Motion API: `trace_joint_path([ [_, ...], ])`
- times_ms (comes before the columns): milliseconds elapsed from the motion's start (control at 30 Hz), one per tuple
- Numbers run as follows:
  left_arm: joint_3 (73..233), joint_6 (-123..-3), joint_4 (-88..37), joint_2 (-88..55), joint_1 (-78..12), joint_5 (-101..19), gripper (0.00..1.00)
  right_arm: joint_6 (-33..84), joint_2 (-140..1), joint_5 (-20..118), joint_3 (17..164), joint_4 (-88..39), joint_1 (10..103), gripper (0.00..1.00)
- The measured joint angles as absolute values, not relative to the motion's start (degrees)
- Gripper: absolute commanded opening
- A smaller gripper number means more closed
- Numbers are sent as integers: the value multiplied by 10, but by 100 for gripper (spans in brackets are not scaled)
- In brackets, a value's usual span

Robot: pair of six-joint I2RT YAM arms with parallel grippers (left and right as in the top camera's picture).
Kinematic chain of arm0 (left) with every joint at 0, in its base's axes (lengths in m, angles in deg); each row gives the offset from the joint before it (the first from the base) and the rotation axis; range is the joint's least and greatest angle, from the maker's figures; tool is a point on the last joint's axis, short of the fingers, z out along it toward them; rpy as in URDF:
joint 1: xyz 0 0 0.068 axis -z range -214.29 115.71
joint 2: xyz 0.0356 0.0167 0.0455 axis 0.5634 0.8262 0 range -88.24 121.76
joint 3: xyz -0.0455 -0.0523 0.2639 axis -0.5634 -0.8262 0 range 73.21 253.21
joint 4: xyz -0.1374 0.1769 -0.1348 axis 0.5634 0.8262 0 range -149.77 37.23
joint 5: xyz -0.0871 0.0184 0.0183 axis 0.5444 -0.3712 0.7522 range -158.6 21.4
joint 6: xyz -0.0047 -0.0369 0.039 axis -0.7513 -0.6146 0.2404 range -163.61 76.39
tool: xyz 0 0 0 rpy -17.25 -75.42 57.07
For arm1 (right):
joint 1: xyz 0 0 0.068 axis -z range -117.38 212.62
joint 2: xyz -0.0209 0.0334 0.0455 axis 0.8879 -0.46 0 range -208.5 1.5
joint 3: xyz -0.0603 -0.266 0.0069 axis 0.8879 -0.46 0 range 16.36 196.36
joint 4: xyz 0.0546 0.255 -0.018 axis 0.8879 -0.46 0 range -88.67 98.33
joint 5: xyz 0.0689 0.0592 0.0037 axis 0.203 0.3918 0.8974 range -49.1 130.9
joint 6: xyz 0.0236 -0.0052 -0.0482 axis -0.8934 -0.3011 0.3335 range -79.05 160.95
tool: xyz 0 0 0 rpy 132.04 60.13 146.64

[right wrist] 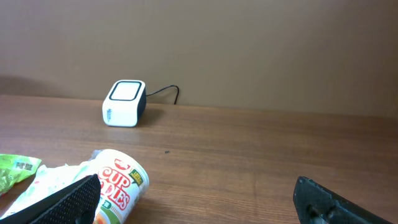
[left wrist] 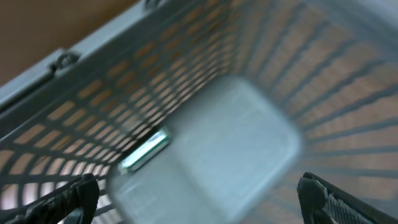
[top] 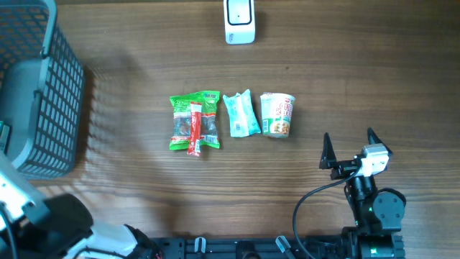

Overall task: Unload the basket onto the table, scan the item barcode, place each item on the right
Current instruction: 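Move the left gripper back into the basket toward the green box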

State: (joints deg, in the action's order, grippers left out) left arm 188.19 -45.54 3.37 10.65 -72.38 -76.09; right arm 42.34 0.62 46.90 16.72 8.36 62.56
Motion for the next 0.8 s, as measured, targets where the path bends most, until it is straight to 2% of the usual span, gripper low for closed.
trace_joint_path([
  [167, 1882, -400, 77, 182, -769, -736, 100, 423, 6, 469, 167, 84, 626, 100],
  [567, 1881, -306, 86, 344, -787, -717, 100, 424, 6, 469, 167, 84, 626, 100],
  [700, 1881, -284, 66, 372, -788, -717, 98, 423, 6, 469, 167, 84, 626, 100],
  [800, 1881, -256, 54, 388, -790, -717, 93, 424, 6, 469, 167, 84, 626, 100],
])
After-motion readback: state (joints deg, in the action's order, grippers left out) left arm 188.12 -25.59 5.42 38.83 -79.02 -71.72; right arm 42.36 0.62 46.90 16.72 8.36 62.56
